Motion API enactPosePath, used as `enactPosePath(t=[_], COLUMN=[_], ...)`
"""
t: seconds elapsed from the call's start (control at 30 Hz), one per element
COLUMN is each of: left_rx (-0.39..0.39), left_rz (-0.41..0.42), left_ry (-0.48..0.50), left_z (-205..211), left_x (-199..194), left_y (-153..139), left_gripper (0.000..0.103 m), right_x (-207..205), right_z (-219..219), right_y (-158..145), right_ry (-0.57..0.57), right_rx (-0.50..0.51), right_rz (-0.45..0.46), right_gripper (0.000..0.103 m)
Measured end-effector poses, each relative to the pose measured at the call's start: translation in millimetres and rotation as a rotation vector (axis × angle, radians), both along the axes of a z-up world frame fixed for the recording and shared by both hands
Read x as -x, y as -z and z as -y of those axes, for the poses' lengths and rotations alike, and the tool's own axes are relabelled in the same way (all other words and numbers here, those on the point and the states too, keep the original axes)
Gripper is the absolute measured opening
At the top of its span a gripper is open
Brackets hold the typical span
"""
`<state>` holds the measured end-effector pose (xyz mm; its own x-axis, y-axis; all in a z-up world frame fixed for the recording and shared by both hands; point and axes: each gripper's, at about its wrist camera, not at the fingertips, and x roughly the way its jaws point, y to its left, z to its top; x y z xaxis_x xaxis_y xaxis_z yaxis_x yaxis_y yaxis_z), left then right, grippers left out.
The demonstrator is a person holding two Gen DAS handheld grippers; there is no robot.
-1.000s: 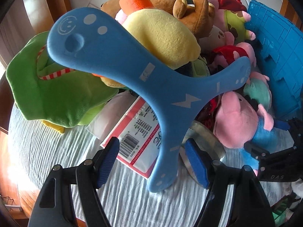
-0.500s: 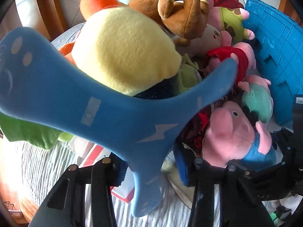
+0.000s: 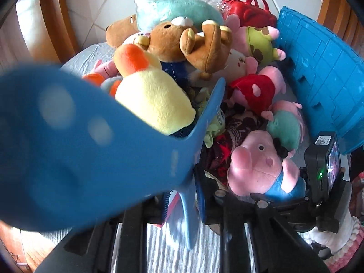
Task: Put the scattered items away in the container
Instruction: 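Grasp the blue boomerang with the left tool while the right tool grasps the pink pig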
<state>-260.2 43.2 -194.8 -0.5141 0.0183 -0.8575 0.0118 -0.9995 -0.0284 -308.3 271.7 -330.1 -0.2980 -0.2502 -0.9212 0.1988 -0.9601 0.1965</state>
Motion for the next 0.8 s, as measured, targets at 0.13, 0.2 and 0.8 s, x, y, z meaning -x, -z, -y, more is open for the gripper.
enactPosePath(t=[0.13, 0.2, 0.8], left_rx=[0.032, 0.032, 0.03], left_rz=[-0.005, -0.011, -0.179], left_ry=[0.007, 0.012, 0.058], left_z=[-1.8, 0.3, -0.3], left_x=[-10.1, -19.5, -41.1], left_y=[-15.2, -24.5, -77.4], left_gripper=[0.02, 0.023, 0.018], right_x=[-7.6, -8.1, -4.0], right_z=[-10.8, -14.1, -18.7], right_y=[1.0, 0.1, 19.1], right_ry=[0.026, 0.039, 0.07], right_rx=[0.017, 0.026, 0.041], right_rz=[0.016, 0.023, 0.045], right_gripper=[0.09, 0.09, 0.092])
